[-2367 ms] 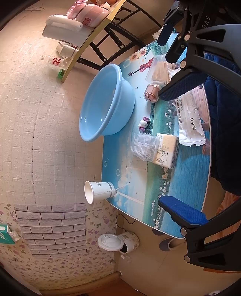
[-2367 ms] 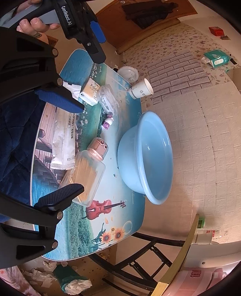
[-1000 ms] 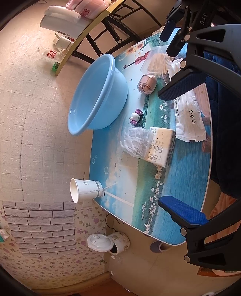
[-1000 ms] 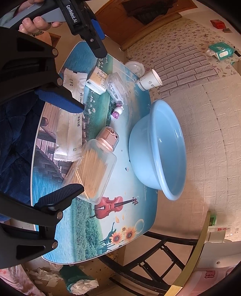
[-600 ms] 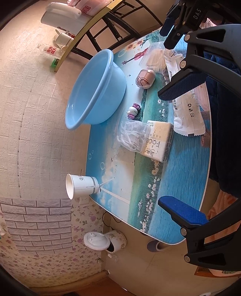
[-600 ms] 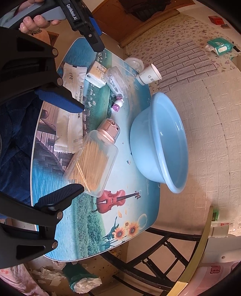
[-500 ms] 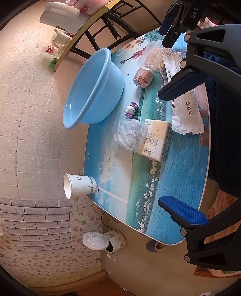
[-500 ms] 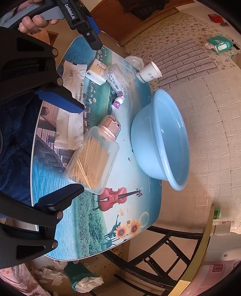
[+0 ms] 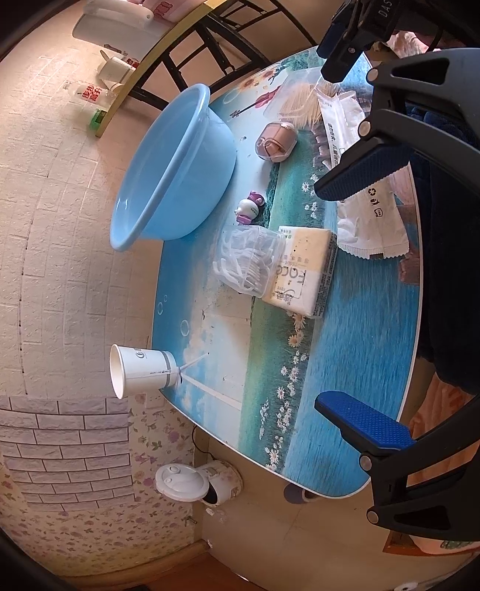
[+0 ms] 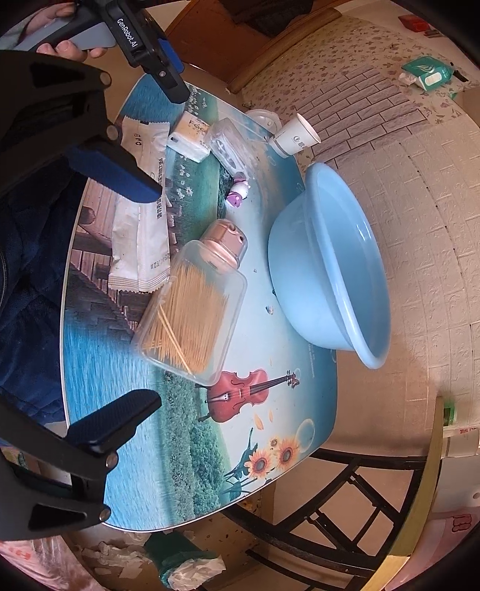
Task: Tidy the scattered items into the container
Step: 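Grasp the toothpick box with the right tool while the left tool grasps the tissue pack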
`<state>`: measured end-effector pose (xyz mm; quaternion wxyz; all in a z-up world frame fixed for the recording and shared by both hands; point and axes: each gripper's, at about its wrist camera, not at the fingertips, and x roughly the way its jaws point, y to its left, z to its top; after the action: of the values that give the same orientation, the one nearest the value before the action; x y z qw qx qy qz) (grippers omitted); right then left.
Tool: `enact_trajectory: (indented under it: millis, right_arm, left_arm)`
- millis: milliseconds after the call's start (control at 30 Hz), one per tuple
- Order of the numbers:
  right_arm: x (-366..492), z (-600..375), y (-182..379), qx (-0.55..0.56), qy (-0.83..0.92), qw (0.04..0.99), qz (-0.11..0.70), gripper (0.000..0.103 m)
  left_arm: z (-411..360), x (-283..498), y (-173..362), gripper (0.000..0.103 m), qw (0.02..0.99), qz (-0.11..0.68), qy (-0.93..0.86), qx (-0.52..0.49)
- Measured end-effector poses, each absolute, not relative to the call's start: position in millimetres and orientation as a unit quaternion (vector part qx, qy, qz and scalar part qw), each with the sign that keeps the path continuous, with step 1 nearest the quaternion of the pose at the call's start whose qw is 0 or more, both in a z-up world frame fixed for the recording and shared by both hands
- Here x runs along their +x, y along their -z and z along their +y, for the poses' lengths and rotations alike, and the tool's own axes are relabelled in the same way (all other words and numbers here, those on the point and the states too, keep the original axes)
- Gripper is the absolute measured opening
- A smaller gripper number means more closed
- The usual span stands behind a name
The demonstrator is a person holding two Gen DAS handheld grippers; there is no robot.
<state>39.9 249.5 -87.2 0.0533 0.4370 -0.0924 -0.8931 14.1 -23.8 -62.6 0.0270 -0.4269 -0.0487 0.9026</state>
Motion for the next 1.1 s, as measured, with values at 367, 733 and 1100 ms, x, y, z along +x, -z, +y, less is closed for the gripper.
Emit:
enact_trajectory:
  millis: [367,733,1100]
  right_arm:
    - [27.6,242.1,87.6,0.437,0.894,0.004,-0.095,0.102]
    - [10.5,234.4,98.5,0.452,0.886,-0.052,-0.086,0.102]
    - [-7.6,229.1,110.1,0.466,0.878,-0.064,-0.085,0.102]
  left_arm:
    - [-20.3,-0.4,76.6,0.103,0.031,-0.035,-0.898,-0.437]
    - [-13.9,-15.8,89.8,0.103,0.041,-0.033,-0.894,-0.446]
    - [-7.3,-23.8,97.8,0.103,0.043,-0.017,-0.894,-0.446]
